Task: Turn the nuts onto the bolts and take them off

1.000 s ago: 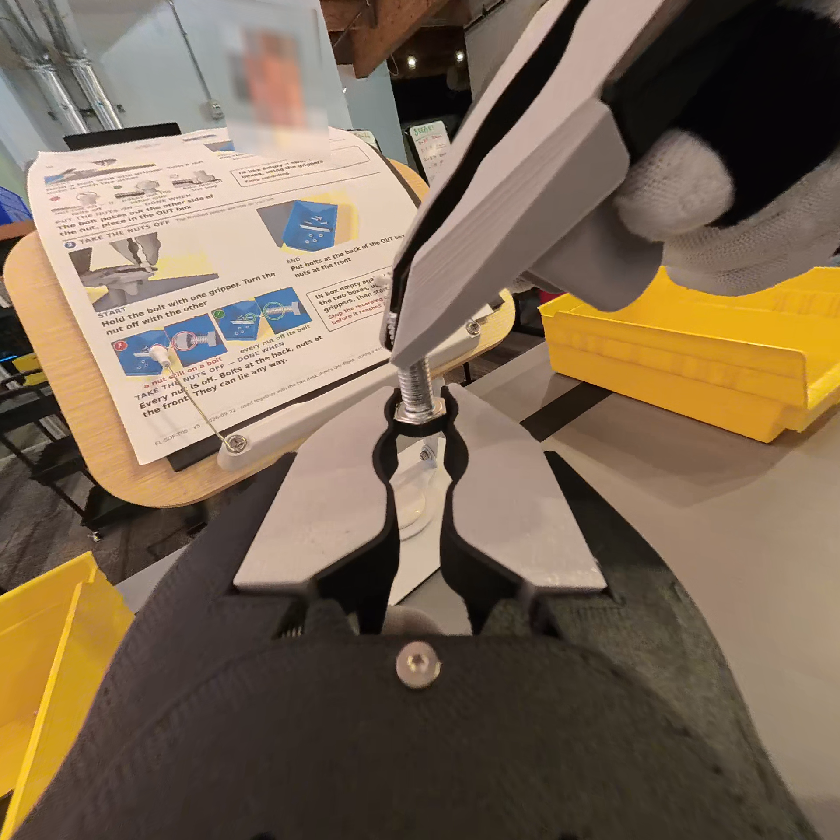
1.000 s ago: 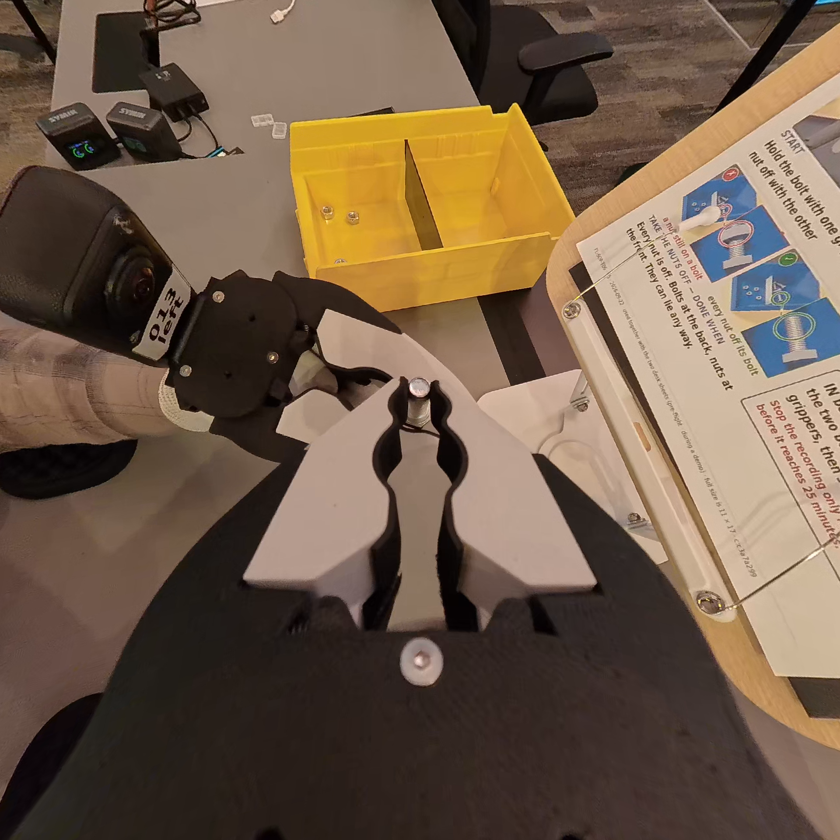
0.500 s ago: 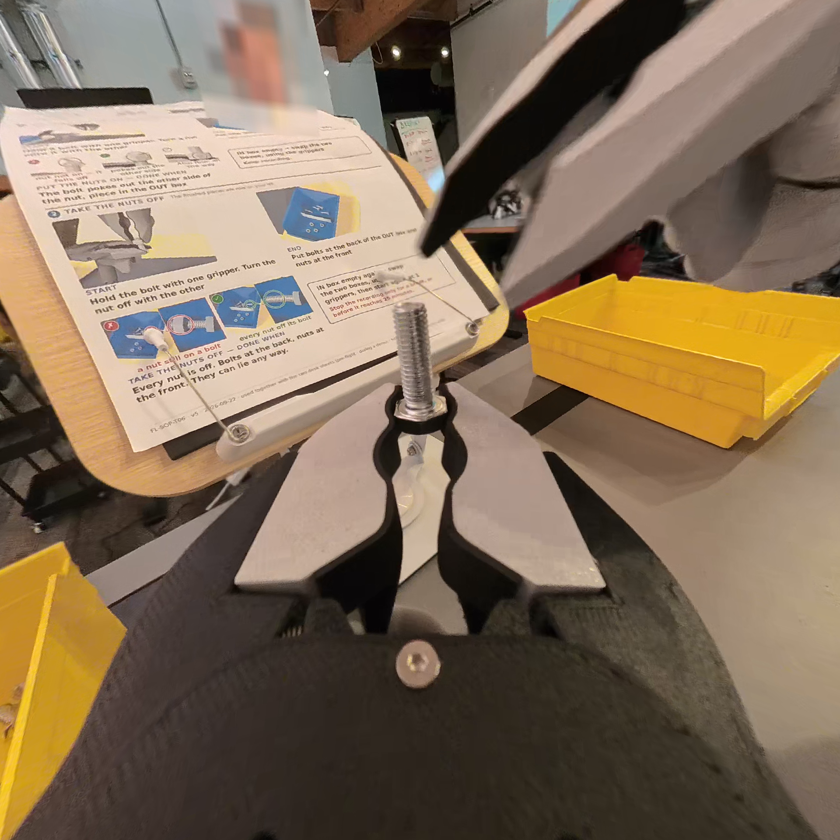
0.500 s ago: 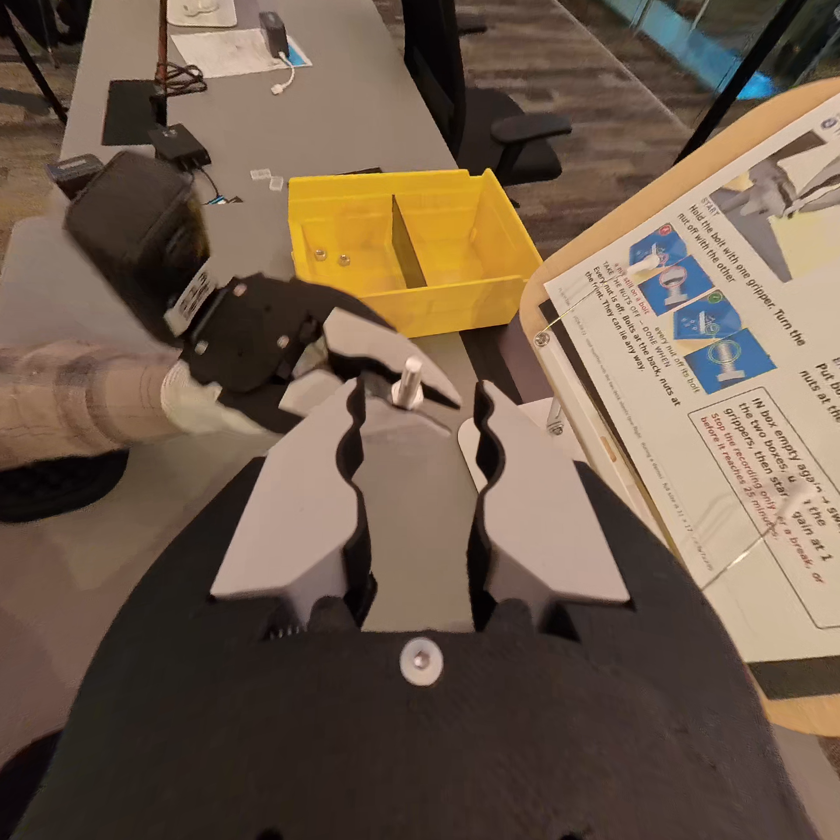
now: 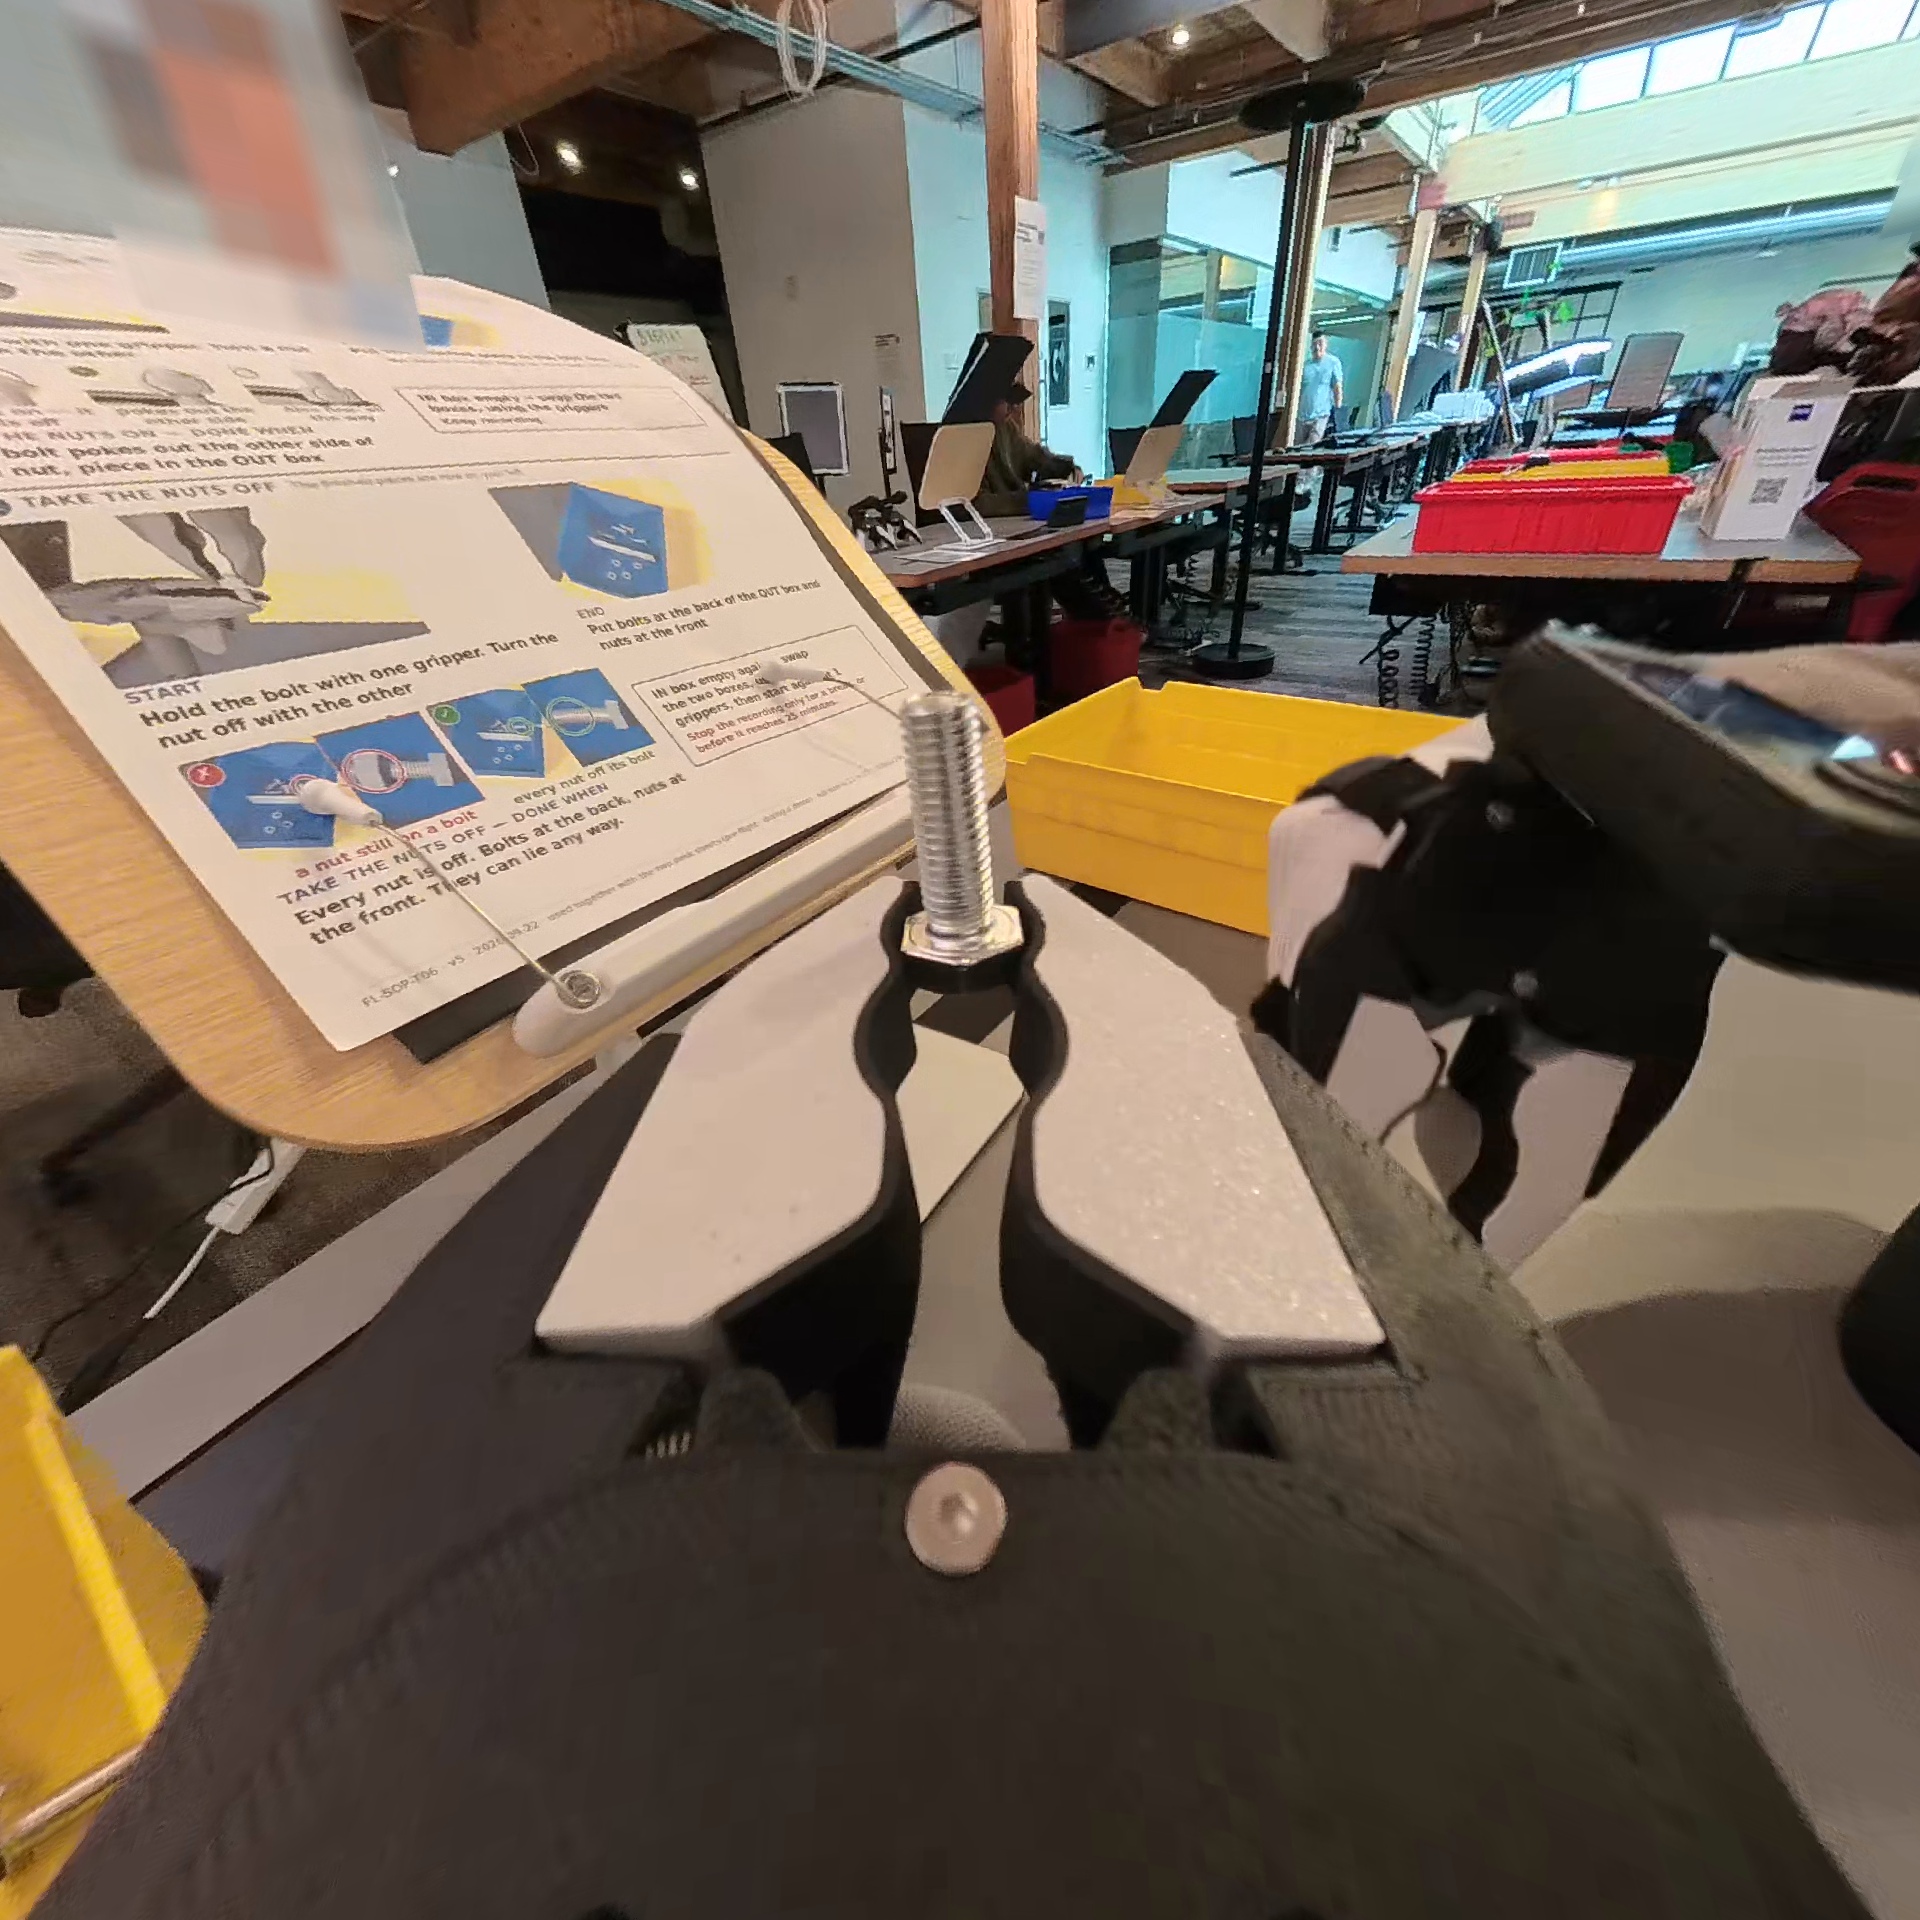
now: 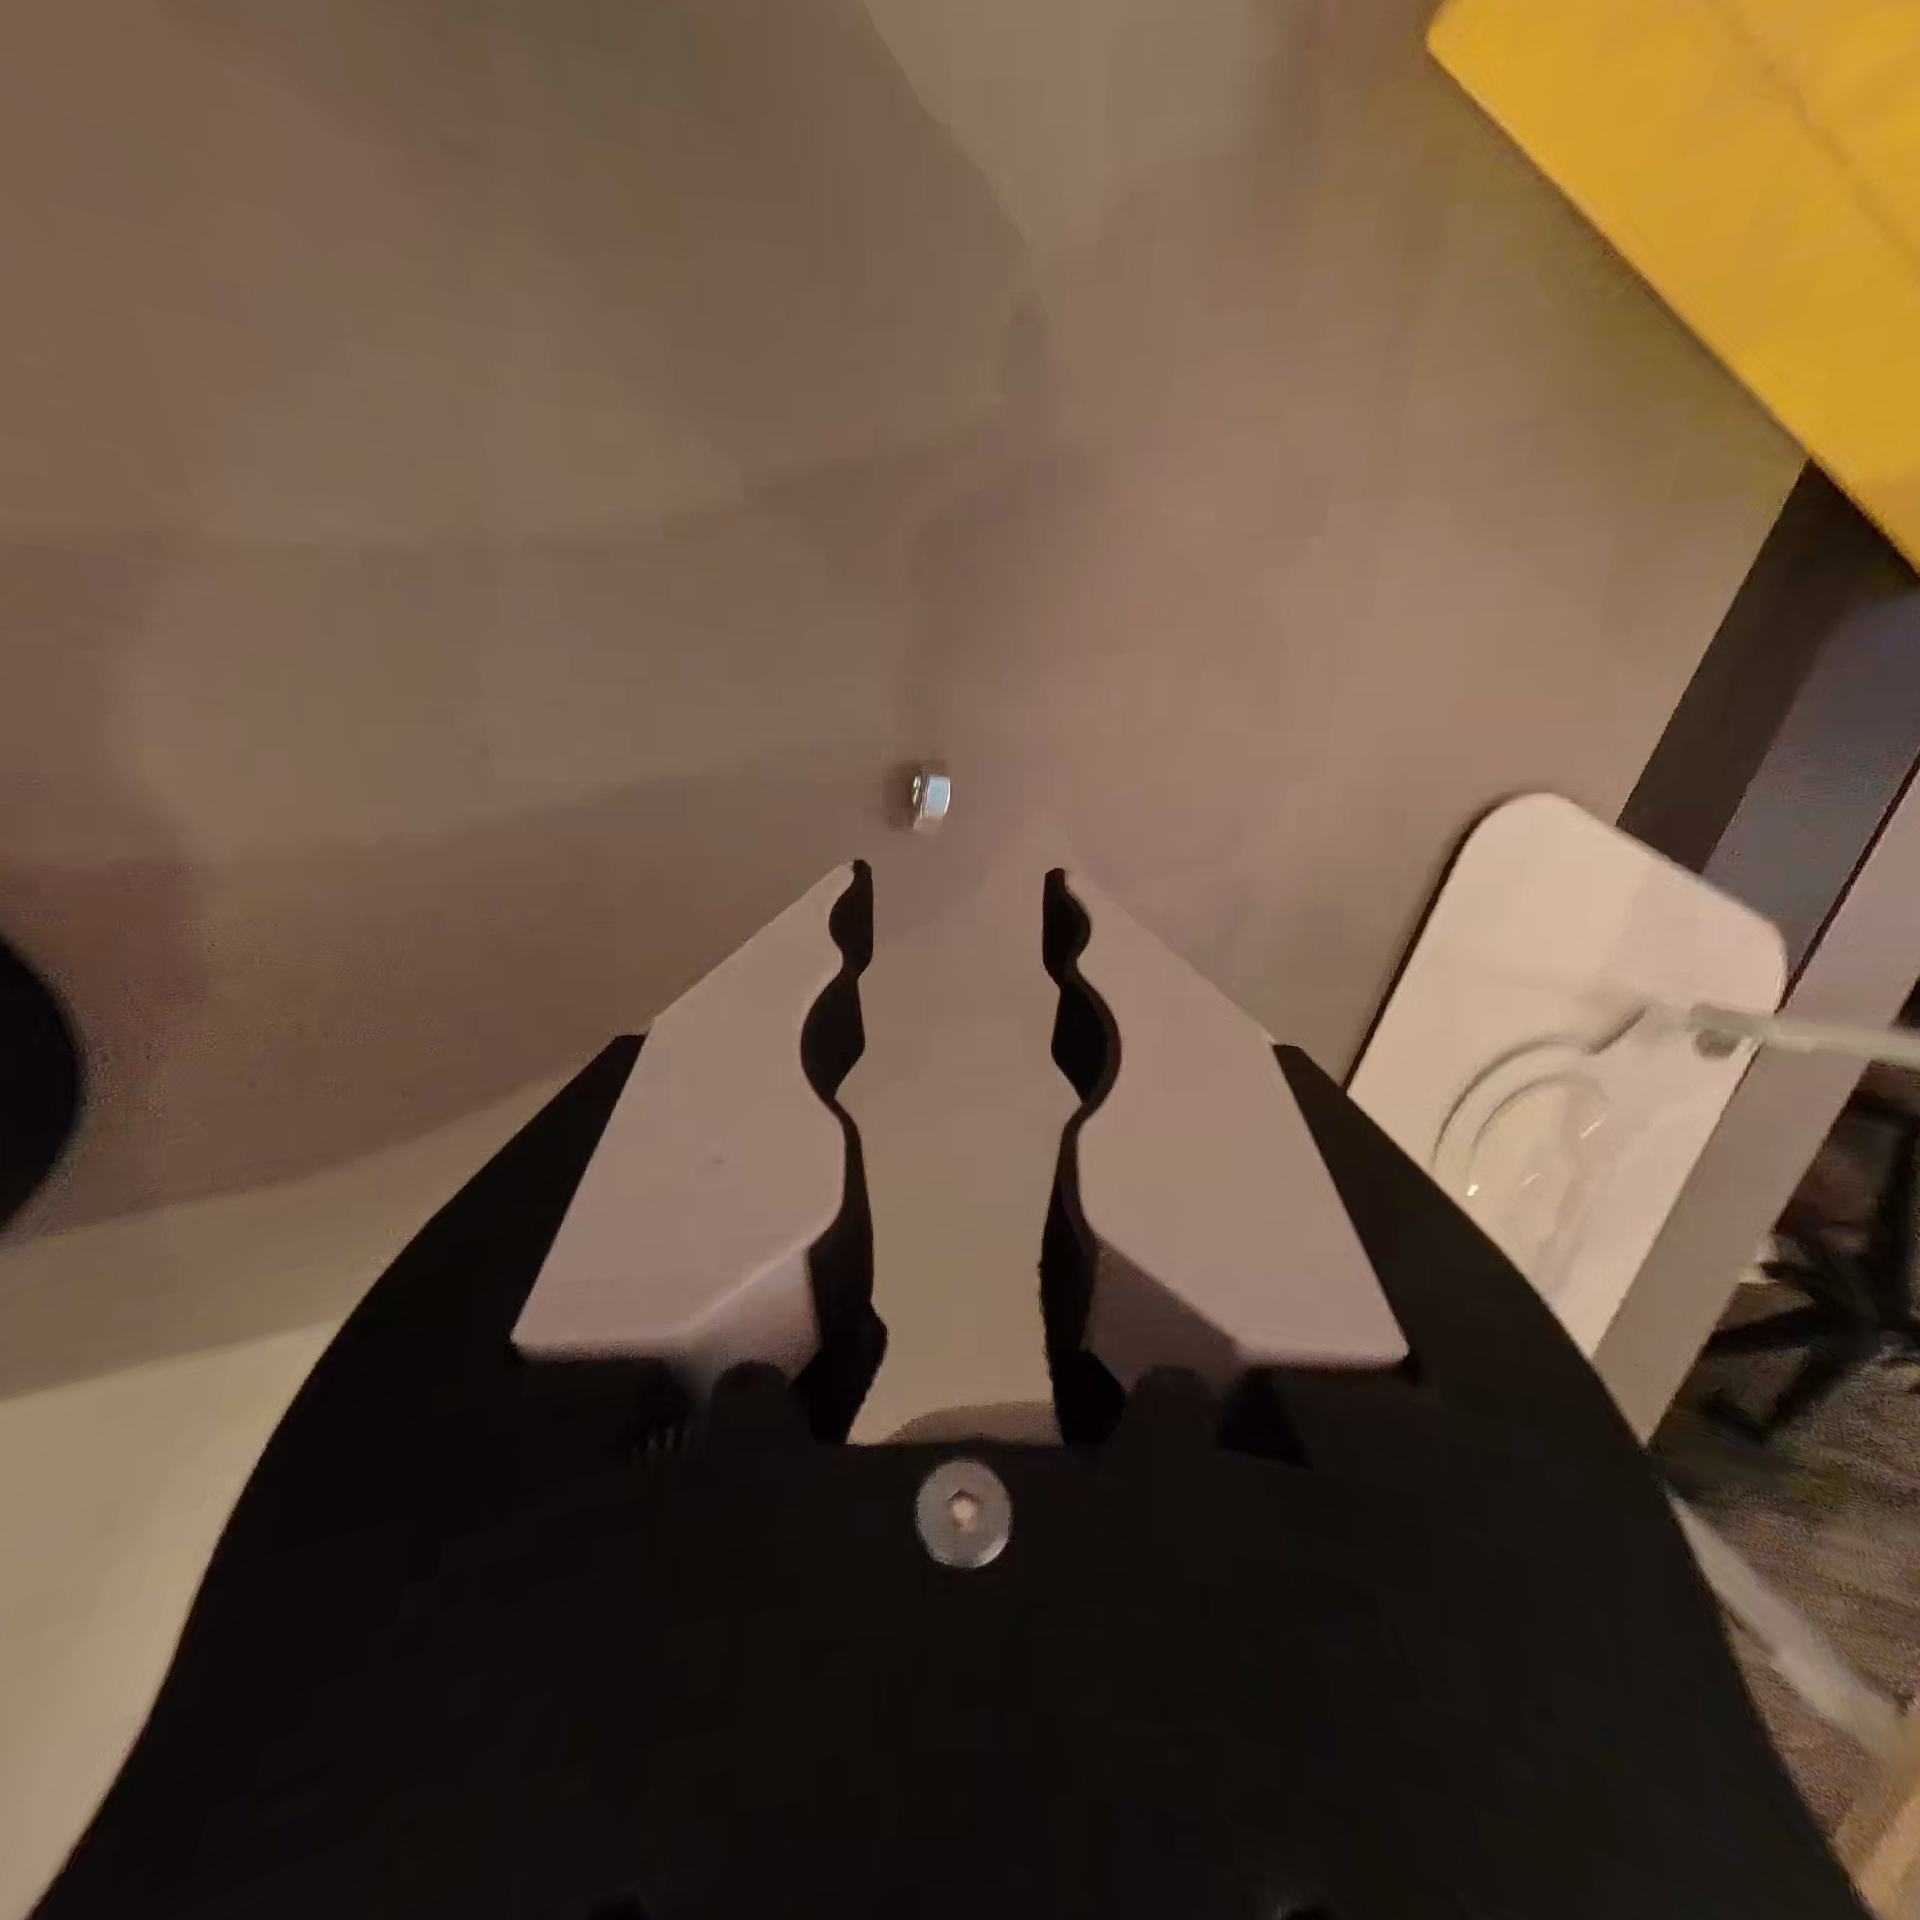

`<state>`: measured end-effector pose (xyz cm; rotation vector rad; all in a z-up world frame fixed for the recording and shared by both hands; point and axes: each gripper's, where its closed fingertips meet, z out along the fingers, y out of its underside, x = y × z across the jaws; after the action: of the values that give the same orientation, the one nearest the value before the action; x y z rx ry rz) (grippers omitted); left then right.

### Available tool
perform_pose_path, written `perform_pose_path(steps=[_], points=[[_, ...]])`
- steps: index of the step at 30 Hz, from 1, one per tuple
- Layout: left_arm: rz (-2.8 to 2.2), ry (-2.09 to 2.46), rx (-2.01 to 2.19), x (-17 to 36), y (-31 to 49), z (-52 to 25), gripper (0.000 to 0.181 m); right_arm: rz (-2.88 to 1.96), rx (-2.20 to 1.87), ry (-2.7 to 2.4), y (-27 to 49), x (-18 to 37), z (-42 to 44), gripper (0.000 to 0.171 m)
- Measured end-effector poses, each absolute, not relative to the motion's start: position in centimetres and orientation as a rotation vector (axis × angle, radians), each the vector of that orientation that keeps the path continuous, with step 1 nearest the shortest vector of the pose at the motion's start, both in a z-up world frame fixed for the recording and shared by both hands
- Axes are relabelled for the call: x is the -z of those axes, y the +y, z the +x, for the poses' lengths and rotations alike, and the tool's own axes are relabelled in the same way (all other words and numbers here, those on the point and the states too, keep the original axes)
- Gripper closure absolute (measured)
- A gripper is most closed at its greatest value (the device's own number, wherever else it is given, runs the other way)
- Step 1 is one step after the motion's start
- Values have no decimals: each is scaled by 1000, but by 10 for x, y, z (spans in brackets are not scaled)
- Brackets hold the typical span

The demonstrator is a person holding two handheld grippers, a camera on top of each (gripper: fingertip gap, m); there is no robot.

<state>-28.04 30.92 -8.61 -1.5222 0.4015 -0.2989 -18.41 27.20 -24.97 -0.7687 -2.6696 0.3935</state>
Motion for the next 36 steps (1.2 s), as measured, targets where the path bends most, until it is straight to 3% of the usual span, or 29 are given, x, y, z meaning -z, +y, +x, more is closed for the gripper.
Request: perform_pose_path(steps=[4, 12, 18, 23, 26, 30, 36], points=[[-1521, 398, 298, 85, 307, -285, 166, -772, -299, -2688, 266, 278, -192, 147], [-1519, 398, 297, 84, 307, -285, 166, -960, -500, -2634, 262, 303, -203, 171], [-1518, 401, 299, 84, 307, -285, 166, -1143, -602, -2611, 276, 311, -211, 171], [-1518, 402, 297, 84, 306, -287, 166, -1014, -545, -2642, 272, 304, -205, 144], [-1520, 405, 302, 85, 306, -287, 166, -914, -431, -2716, 273, 311, -201, 137], [-1522, 417, 297, 84, 305, -283, 166, -810, -378, -2787, 275, 316, -206, 138], [-1517, 415, 304, 84, 305, -284, 166, -966, -441, -2828, 275, 320, -208, 152]])
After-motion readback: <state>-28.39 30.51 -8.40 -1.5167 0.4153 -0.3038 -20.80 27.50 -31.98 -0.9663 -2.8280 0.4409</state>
